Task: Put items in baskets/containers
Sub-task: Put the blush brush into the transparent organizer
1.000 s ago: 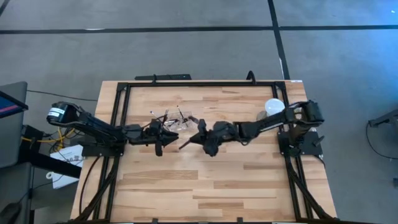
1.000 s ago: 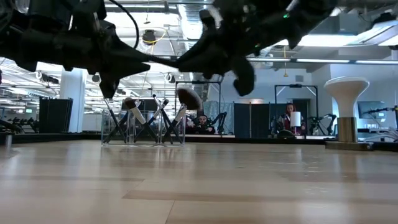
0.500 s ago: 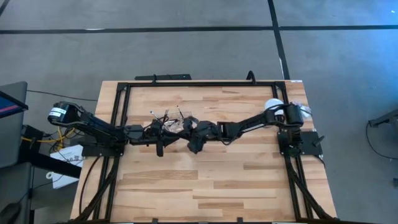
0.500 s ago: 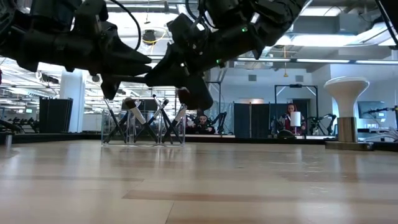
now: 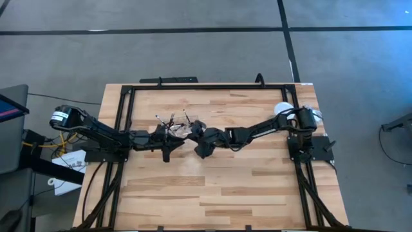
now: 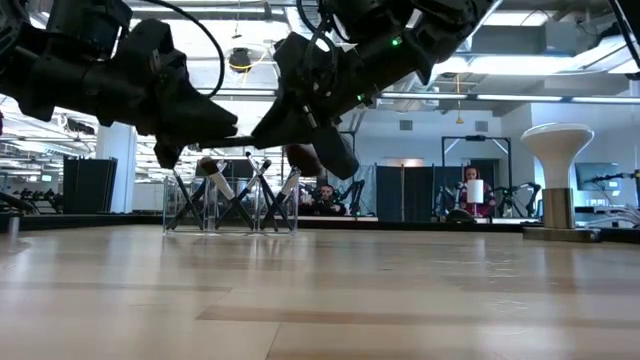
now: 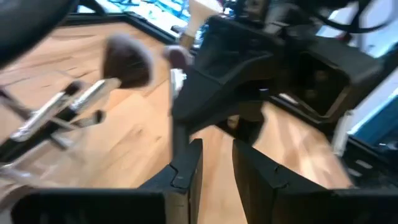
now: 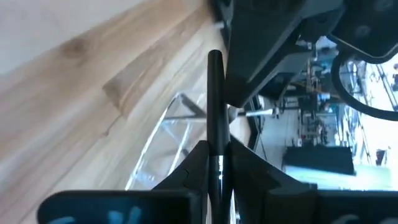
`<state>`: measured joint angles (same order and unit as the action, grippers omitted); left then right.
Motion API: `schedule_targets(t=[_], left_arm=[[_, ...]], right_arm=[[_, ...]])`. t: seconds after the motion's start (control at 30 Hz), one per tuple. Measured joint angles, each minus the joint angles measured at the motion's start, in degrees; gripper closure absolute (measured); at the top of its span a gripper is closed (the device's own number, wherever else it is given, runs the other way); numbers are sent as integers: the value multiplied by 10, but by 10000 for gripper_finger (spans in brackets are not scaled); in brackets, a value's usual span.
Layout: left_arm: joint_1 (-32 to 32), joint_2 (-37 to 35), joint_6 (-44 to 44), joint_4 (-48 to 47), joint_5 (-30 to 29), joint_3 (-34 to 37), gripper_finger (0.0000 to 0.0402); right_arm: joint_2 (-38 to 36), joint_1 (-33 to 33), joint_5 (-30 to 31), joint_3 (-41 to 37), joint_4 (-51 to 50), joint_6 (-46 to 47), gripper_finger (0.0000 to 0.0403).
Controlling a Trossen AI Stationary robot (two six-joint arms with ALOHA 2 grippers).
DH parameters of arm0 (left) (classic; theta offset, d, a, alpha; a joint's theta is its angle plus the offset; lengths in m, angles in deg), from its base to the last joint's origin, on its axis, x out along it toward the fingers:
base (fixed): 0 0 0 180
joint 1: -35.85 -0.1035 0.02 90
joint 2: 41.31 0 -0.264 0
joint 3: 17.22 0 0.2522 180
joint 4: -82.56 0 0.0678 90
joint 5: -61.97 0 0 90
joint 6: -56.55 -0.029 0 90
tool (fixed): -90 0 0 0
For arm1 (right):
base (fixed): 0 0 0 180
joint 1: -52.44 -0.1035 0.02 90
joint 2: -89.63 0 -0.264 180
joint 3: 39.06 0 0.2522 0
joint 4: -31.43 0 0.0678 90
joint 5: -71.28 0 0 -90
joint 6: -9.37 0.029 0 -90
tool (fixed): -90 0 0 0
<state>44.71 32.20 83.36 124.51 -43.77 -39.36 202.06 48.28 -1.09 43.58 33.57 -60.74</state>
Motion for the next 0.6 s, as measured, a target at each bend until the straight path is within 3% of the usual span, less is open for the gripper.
schedule_targets(t=[0.6], left_arm=[[0,0,2,-32,-16,0,316]], right_arm=[[0,-2,4,0,29,-12,357]])
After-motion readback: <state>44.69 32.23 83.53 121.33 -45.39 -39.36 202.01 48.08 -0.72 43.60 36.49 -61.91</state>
